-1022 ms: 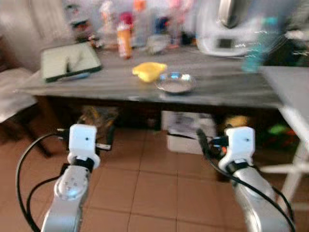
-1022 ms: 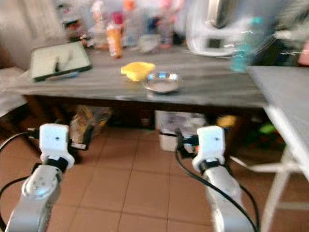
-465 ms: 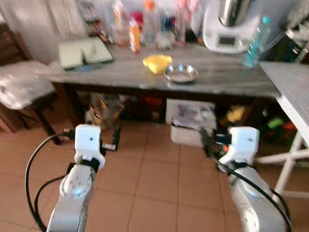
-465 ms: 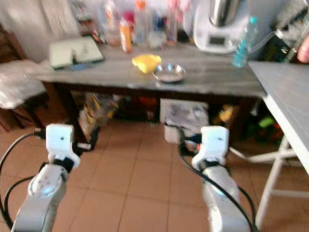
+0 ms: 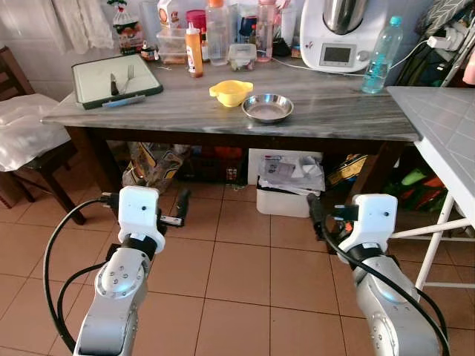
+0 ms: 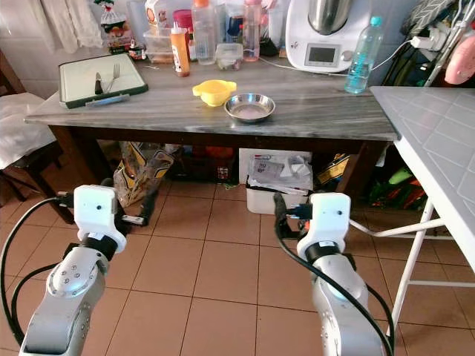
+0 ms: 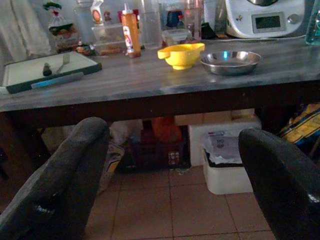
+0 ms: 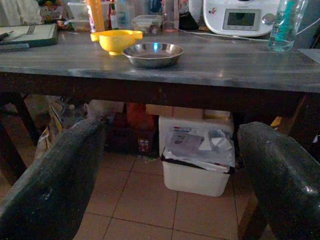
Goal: Setting the table
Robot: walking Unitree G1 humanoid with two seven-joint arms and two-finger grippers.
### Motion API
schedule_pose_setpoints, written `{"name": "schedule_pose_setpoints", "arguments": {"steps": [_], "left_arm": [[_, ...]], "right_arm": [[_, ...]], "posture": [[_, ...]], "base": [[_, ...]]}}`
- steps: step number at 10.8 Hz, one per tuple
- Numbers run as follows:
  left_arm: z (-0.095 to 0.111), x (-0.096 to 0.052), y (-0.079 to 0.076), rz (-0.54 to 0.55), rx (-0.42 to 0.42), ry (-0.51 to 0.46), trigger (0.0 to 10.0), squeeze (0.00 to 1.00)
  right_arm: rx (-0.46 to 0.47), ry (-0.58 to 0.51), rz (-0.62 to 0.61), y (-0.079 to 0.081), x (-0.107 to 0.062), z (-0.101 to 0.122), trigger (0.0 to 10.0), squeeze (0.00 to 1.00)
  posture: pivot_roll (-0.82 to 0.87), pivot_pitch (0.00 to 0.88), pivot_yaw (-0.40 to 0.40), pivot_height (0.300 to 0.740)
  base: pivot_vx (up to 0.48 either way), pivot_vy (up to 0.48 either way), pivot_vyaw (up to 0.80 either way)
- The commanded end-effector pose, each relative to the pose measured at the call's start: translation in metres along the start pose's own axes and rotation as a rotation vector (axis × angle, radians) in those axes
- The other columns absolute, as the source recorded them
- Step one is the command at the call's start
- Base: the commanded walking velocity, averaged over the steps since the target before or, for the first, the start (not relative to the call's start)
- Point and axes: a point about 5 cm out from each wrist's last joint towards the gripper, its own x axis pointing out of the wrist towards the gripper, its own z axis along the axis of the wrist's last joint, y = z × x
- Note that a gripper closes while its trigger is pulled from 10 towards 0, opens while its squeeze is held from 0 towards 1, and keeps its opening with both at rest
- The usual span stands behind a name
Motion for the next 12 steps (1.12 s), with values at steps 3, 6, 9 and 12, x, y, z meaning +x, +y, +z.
{"name": "schedule_pose_setpoints", "arguments": {"steps": [3, 6, 9, 12], "left_arm": [[0.0003, -0.0016, -0.0001, -0.018, -0.011, -0.004, 10.0, 0.00], [-0.0001, -0.0013, -0.0023, -0.035, -0.024, -0.004, 10.0, 0.00], [-0.0013, -0.0010, -0.0038, -0.042, -0.034, -0.001, 10.0, 0.00], [-0.0013, 0.0001, -0.0061, -0.055, -0.036, -0.003, 10.0, 0.00]], "right_arm": [[-0.006, -0.001, 0.005, 0.0002, 0.0024, 0.0019, 10.0, 0.00], [-0.010, -0.002, 0.010, -0.0001, 0.0032, 0.0025, 10.0, 0.00], [-0.014, -0.001, 0.005, -0.0021, 0.0027, 0.0033, 10.0, 0.00], [-0.015, -0.003, -0.001, -0.0034, 0.0025, 0.0042, 10.0, 0.00]], "posture": [[0.03, 0.029, 0.020, 0.740], [0.03, 0.027, 0.019, 0.740], [0.02, 0.029, 0.020, 0.740], [0.02, 0.028, 0.017, 0.740]], "base": [[0.000, -0.320, 0.00], [0.000, -0.480, 0.00], [0.000, -0.480, 0.00], [0.000, -0.480, 0.00]]}}
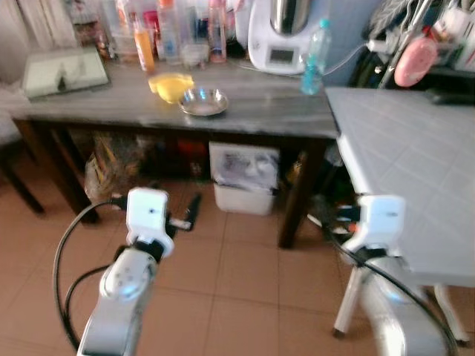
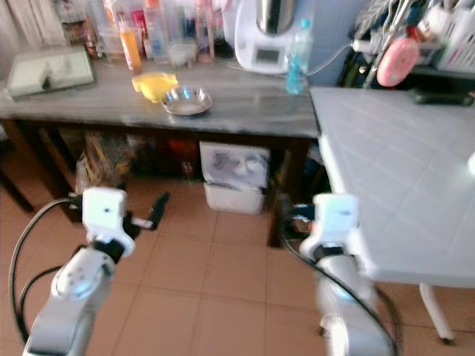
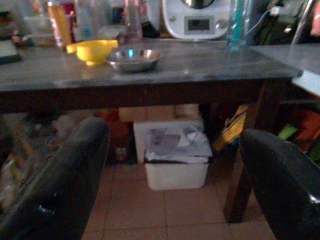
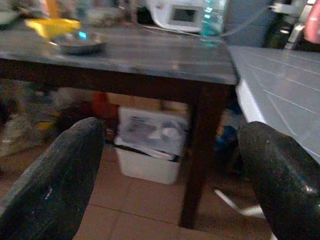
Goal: Setting the table
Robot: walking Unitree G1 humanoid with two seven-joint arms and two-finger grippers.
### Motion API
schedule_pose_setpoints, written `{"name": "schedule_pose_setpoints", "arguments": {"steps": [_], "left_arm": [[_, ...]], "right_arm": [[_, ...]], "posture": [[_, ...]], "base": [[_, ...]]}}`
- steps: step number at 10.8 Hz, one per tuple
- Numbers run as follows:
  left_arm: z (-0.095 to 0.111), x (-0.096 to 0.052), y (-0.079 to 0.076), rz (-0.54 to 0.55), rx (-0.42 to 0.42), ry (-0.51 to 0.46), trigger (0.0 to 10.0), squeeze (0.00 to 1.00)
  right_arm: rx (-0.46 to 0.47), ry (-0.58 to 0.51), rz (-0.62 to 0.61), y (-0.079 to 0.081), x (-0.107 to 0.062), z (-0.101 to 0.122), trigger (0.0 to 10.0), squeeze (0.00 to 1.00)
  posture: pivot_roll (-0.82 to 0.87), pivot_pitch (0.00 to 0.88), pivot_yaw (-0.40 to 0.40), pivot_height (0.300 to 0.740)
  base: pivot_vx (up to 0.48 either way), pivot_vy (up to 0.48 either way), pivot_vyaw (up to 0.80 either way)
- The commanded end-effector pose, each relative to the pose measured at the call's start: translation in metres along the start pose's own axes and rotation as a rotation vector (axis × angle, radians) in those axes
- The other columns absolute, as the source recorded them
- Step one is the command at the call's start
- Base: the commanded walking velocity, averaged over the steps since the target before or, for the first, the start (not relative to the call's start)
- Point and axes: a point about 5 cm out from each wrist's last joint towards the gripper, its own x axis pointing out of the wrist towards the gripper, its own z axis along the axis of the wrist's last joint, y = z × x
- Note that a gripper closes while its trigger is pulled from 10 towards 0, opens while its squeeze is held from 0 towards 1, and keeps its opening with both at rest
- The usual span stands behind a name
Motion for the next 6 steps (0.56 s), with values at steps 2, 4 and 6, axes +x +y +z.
{"name": "schedule_pose_setpoints", "arguments": {"steps": [2, 4, 6], "left_arm": [[0.0027, 0.0011, -0.0008, -0.003, -0.003, -0.013, 10.0, 0.00], [0.0028, 0.0020, -0.0011, -0.005, -0.006, -0.015, 10.0, 0.00], [0.0035, 0.0029, -0.0009, -0.012, -0.007, -0.016, 10.0, 0.00]], "right_arm": [[-0.009, -0.008, -0.009, -0.0035, 0.0011, 0.0037, 10.0, 0.00], [-0.009, -0.010, -0.009, -0.0038, 0.0015, 0.0042, 10.0, 0.00], [-0.010, -0.013, -0.012, -0.0032, 0.0018, 0.0048, 10.0, 0.00]], "posture": [[0.02, 0.027, 0.017, 0.740], [0.01, 0.026, 0.018, 0.740], [0.01, 0.027, 0.021, 0.740]], "base": [[0.000, -0.480, 0.00], [0.000, -0.480, 0.00], [0.000, -0.480, 0.00]]}}
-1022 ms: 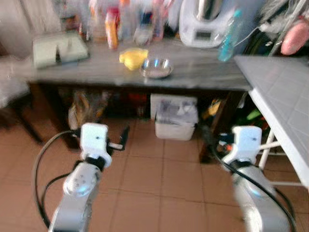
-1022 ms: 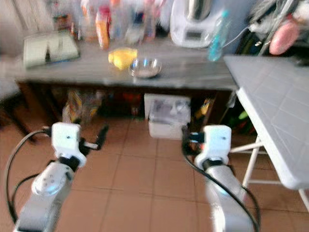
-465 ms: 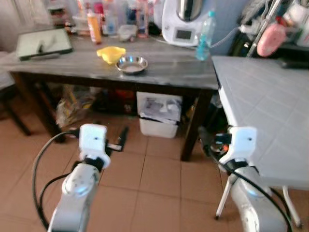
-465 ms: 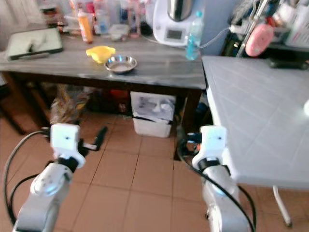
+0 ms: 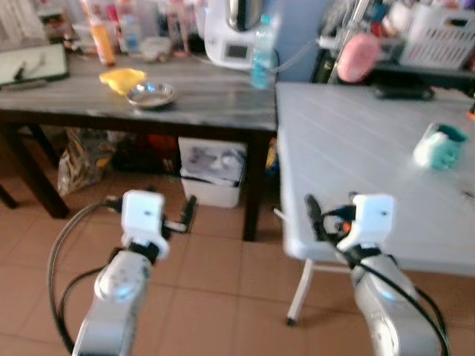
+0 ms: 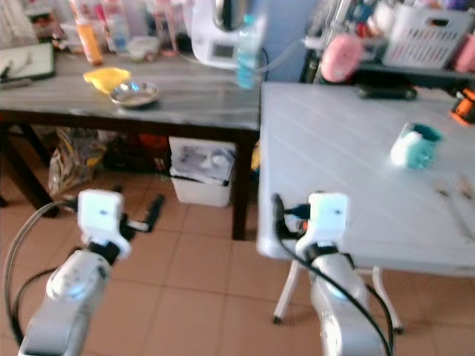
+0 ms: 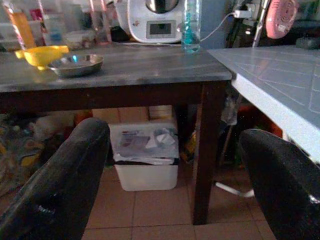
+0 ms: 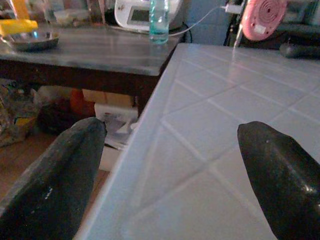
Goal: Setting the table
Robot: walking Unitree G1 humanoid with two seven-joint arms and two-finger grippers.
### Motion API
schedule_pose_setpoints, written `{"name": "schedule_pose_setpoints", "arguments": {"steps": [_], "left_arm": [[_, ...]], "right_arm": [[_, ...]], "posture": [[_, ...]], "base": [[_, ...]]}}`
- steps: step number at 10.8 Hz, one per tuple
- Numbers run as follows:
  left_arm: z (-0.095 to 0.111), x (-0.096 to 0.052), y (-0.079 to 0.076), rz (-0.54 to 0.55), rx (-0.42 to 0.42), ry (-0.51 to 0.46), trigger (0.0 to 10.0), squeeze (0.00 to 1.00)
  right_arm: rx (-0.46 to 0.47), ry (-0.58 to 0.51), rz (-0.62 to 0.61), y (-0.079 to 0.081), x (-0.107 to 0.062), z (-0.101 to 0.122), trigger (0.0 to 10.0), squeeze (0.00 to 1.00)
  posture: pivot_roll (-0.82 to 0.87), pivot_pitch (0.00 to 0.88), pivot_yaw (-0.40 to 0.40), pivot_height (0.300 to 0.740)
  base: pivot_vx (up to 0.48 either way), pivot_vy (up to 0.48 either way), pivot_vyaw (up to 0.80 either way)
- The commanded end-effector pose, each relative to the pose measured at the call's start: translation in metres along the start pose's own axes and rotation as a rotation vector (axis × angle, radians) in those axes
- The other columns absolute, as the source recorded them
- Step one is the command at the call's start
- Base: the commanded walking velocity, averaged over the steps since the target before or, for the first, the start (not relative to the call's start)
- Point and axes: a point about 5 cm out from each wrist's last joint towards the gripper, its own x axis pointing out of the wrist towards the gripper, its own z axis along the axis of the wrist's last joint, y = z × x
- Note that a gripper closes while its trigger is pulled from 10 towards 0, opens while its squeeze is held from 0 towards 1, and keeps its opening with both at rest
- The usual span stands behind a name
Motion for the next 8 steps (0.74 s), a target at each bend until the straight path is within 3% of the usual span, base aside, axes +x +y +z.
{"name": "schedule_pose_setpoints", "arguments": {"steps": [1, 8], "left_arm": [[0.0027, 0.0021, -0.0053, -0.021, -0.013, -0.012, 10.0, 0.00], [0.0025, 0.0021, -0.0058, -0.038, 0.004, -0.010, 10.0, 0.00]], "right_arm": [[-0.011, -0.002, -0.019, -0.0047, -0.0010, 0.0019, 10.0, 0.00], [-0.013, 0.002, -0.029, -0.0051, -0.0023, 0.0008, 10.0, 0.00]], "posture": [[0.01, 0.028, 0.022, 0.740], [0.01, 0.035, 0.027, 0.740]], "base": [[0.000, -0.480, 0.00], [0.000, -0.480, 0.00]]}}
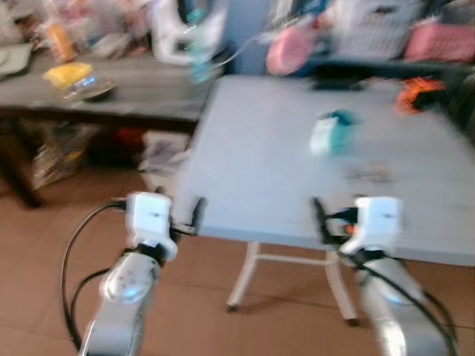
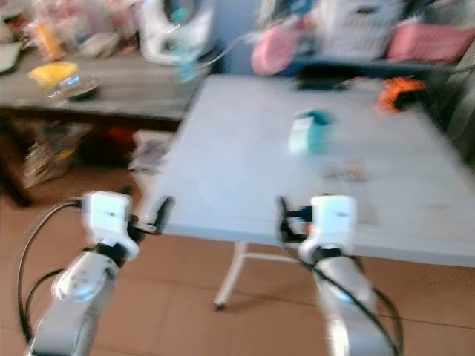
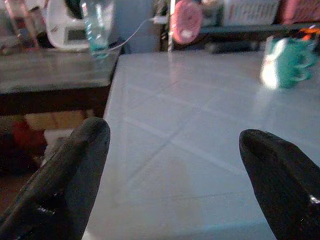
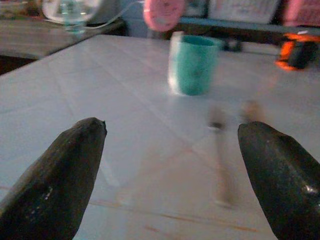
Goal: Setting the table
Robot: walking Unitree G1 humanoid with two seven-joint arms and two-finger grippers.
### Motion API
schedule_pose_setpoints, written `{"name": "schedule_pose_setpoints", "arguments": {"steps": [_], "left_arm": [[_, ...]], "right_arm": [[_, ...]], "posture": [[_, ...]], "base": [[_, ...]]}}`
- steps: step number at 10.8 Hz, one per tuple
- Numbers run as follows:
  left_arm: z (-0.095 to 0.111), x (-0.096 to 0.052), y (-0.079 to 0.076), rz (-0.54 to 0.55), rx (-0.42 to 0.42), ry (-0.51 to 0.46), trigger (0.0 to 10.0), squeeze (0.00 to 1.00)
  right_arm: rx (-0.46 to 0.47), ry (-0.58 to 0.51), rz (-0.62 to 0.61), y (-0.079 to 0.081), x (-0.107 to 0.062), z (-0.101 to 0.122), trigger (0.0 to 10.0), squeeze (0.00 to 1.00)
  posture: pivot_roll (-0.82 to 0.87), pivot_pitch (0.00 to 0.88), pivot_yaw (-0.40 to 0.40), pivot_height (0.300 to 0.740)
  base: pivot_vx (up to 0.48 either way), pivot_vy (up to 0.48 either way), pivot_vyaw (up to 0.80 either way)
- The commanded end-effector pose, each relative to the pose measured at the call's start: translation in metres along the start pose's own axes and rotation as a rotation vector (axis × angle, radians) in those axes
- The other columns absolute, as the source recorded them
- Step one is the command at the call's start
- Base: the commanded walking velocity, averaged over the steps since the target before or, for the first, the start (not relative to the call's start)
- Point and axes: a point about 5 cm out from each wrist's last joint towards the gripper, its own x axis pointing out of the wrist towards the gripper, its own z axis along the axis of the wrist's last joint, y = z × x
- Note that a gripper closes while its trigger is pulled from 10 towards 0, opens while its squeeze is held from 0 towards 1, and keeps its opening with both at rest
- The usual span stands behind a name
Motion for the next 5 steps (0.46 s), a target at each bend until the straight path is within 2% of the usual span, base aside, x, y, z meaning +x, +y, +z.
{"name": "schedule_pose_setpoints", "arguments": {"steps": [1, 3, 5], "left_arm": [[-0.0004, -0.0020, 0.0072, 0.019, 0.016, 0.007, 10.0, 0.00], [-0.0005, -0.0015, 0.0065, 0.010, 0.015, 0.005, 10.0, 0.00], [-0.0011, -0.0034, 0.0065, 0.008, 0.011, -0.003, 10.0, 0.00]], "right_arm": [[0.012, -0.003, 0.017, 0.0059, 0.0004, 0.0013, 10.0, 0.00], [0.009, -0.003, 0.016, 0.0059, 0.0006, 0.0012, 10.0, 0.00], [0.003, -0.004, 0.012, 0.0019, 0.0009, 0.0019, 10.0, 0.00]], "posture": [[0.01, 0.035, 0.027, 0.740], [0.01, 0.032, 0.027, 0.740], [0.01, 0.029, 0.027, 0.740]], "base": [[0.000, -0.480, 0.00], [0.000, -0.388, 0.00], [0.000, 0.000, 0.00]]}}
